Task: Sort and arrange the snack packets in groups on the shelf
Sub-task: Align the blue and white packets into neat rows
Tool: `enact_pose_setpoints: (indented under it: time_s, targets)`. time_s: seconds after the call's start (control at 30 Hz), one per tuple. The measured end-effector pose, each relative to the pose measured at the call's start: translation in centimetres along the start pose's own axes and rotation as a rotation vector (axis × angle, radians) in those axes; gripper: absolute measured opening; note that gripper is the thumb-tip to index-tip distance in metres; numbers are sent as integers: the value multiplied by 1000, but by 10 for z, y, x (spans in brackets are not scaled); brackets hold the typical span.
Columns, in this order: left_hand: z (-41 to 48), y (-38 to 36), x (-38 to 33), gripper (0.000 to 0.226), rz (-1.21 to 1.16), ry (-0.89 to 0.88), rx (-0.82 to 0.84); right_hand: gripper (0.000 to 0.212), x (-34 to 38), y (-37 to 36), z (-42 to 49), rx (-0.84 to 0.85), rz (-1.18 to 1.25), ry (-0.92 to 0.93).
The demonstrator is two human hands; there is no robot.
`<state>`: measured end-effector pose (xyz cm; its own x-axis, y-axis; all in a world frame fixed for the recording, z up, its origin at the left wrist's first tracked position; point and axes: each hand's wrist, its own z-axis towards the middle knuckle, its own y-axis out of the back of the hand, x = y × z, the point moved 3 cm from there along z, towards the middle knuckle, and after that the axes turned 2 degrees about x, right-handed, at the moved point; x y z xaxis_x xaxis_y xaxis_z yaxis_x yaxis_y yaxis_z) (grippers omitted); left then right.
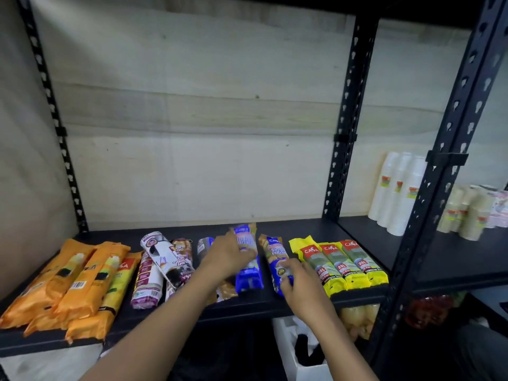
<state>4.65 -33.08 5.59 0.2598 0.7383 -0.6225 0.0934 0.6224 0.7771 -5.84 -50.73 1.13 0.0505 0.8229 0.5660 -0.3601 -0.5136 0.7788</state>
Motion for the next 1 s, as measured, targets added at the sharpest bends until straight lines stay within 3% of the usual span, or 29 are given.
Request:
enact_pose_setpoints:
  time_s: [0.23,0.4,0.5,1.0]
  targets:
    - [-17,-27,-3,45,37,-47,-85,58,6,-8,2,141,-67,19]
    - [-38,-25,2,70,101,-205,161,61,4,-12,2,289,72,-26]
    - [-44,-30,6,89,182,-267,261,58,5,-13,4,283,104,-31]
    - [-48,-49,-4,81,224,-283,163,52,-11,-14,2,175,80,50]
